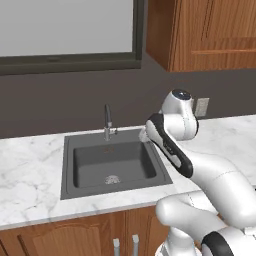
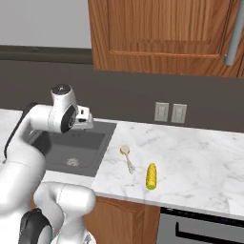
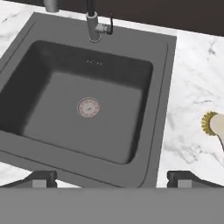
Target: Turn on the sink faucet. Then move the corn from the counter to the sink. Turn off the sink. Move the vegetable from the sink to the pot next to the stove. Finally move the pot to the front right burner.
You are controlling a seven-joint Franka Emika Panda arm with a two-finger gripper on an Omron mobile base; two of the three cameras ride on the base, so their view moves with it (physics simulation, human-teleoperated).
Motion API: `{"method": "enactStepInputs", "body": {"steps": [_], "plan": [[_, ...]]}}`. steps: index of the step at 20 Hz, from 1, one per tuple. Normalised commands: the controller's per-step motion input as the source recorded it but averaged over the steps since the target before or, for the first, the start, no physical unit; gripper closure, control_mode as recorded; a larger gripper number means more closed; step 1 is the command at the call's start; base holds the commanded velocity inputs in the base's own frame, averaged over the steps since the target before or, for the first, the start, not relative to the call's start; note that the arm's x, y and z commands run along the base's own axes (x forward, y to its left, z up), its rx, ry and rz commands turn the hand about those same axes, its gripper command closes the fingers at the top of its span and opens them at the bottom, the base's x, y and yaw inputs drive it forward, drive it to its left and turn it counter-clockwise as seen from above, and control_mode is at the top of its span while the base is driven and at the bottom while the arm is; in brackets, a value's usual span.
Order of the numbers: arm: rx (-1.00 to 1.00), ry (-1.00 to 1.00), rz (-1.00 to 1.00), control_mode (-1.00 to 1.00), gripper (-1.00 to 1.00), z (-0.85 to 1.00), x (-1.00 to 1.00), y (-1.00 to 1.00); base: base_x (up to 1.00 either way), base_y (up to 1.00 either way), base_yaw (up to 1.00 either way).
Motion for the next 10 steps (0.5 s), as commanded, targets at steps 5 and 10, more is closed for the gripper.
{"method": "enactStepInputs", "body": {"steps": [5, 10], "plan": [[0.07, -0.20, 0.45, -1.00, -1.00, -0.31, 0.39, 0.06, 0.00, 0.00, 0.00], [0.13, -0.18, 0.31, -1.00, -1.00, -0.19, 0.31, -0.15, 0.00, 0.00, 0.00]]}}
